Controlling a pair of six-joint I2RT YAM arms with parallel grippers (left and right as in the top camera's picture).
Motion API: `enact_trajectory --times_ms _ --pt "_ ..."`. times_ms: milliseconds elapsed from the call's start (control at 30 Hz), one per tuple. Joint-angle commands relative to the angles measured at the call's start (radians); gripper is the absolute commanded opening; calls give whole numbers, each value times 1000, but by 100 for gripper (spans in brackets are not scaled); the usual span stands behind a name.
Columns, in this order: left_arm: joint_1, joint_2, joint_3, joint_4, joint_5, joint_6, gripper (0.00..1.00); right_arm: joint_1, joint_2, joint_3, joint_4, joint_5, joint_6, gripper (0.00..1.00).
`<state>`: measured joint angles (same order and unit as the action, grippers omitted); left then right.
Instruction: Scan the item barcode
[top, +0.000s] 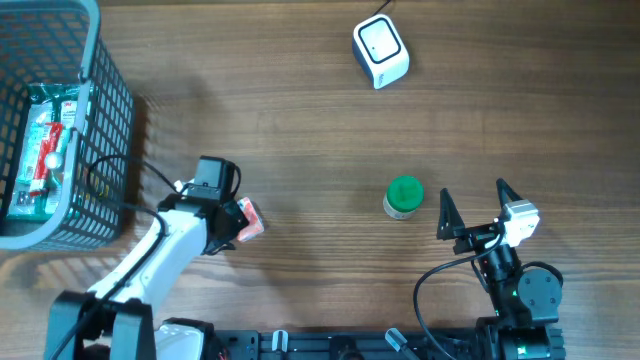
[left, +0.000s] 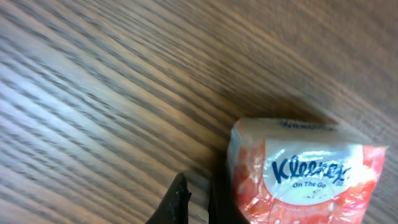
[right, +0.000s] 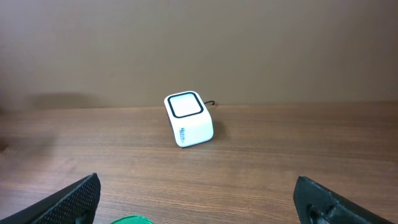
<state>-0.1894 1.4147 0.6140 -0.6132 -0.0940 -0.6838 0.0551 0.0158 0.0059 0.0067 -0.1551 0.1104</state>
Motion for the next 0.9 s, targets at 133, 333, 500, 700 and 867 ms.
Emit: enact_trajectory --times_ms 133,333,500,700,867 --pt "-93 74 -9 126 210 -13 4 -3 -2 -1 3 8 -5 100" --pt "-229 74 -8 235 254 -13 4 -3 -2 -1 3 8 -5 100" --pt "-315 74 -6 294 250 -13 4 -3 -2 -1 3 8 -5 100" --pt "-313 70 122 106 171 -1 4 -3 -2 -1 3 8 -5 100" --pt "-309 70 347 -172 -57 15 4 -3 -2 -1 3 8 -6 100"
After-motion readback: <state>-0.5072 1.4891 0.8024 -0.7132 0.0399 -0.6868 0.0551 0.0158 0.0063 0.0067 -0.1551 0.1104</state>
